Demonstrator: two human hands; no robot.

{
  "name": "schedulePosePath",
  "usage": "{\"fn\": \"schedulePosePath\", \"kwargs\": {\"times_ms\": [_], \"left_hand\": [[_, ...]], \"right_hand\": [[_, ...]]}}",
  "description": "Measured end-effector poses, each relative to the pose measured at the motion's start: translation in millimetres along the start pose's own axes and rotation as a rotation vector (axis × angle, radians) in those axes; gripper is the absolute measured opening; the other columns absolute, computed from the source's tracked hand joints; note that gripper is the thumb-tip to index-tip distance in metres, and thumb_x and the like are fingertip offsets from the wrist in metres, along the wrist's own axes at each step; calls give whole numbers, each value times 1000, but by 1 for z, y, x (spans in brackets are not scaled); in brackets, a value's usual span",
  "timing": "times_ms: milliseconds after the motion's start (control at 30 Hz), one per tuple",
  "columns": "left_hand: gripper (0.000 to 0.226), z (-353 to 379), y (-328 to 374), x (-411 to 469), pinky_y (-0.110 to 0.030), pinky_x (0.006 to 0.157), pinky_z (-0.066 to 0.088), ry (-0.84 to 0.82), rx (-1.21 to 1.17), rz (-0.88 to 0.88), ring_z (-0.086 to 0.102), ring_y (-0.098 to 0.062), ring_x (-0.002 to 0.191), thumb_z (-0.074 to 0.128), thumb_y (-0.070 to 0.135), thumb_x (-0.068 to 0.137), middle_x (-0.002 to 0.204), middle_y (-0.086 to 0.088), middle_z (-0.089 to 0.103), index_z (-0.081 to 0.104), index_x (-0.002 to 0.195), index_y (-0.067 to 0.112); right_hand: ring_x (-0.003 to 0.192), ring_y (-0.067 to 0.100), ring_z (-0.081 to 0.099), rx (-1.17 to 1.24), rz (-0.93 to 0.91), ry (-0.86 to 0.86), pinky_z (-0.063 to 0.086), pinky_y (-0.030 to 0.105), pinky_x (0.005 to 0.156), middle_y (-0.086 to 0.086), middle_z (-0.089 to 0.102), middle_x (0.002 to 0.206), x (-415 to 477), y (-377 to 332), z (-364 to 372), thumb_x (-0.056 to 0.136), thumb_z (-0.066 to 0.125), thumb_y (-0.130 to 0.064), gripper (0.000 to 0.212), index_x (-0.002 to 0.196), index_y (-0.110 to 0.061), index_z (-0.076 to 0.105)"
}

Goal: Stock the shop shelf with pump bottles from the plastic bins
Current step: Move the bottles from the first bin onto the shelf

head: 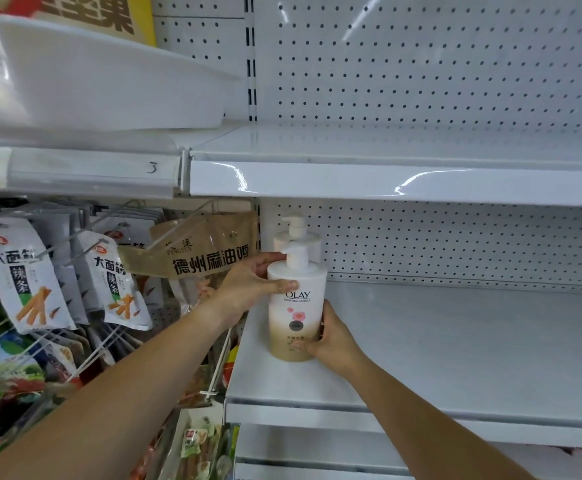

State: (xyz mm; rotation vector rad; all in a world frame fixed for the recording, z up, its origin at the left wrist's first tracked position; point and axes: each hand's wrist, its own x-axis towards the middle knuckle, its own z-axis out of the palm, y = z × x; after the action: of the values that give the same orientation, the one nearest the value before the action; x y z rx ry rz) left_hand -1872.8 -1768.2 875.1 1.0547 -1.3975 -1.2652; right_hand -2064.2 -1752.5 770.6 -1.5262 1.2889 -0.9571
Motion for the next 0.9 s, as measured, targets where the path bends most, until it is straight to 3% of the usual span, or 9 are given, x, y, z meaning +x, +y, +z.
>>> {"fn": "schedulePosePath", "kwargs": {"times_ms": [100,233,367,533,733,900], "left_hand": [[58,-1,1,1,-26,79,59,-5,1,10,73,-16,99,85,-2,67,107,0,76,67,118,16],[50,-2,-1,-1,-17,70,56,-28,-3,26,73,-9,92,80,-6,73,101,3,77,67,112,22],[48,-2,-7,-2,-16,72,55,-43,-7,49,73,-8,93,78,-5,75,99,5,77,66,108,28],[47,-4,-7,-3,-14,75,53,-59,37,71,71,-6,96,80,1,76,103,6,76,65,106,34],[47,-6,-11,-3,-20,81,56,-70,24,75,71,-12,103,81,4,74,109,1,76,66,108,34],[48,-6,-13,-3,-22,84,56,-69,18,75,70,-14,105,81,5,75,112,-2,74,65,112,30]], "right_hand": [[112,10,63,-14,2,-11,56,37,93,-13,65,121,4,2,0,70,85,-10,84,137,-33,39],[113,10,62,-43,7,-25,55,40,95,-11,63,124,5,3,1,73,82,-9,86,141,-33,34],[111,9,62,-47,-1,-20,56,29,89,-11,63,123,3,4,2,77,79,-4,82,139,-33,33],[111,9,63,-65,-7,-17,56,35,93,-13,64,122,4,5,1,74,82,-9,86,140,-34,32],[110,5,63,-72,-10,-28,56,27,88,-14,63,122,3,5,1,75,82,-5,85,139,-34,33],[112,6,62,-104,-5,-25,56,32,93,-15,63,122,4,8,1,75,83,-6,85,138,-36,33]]}}
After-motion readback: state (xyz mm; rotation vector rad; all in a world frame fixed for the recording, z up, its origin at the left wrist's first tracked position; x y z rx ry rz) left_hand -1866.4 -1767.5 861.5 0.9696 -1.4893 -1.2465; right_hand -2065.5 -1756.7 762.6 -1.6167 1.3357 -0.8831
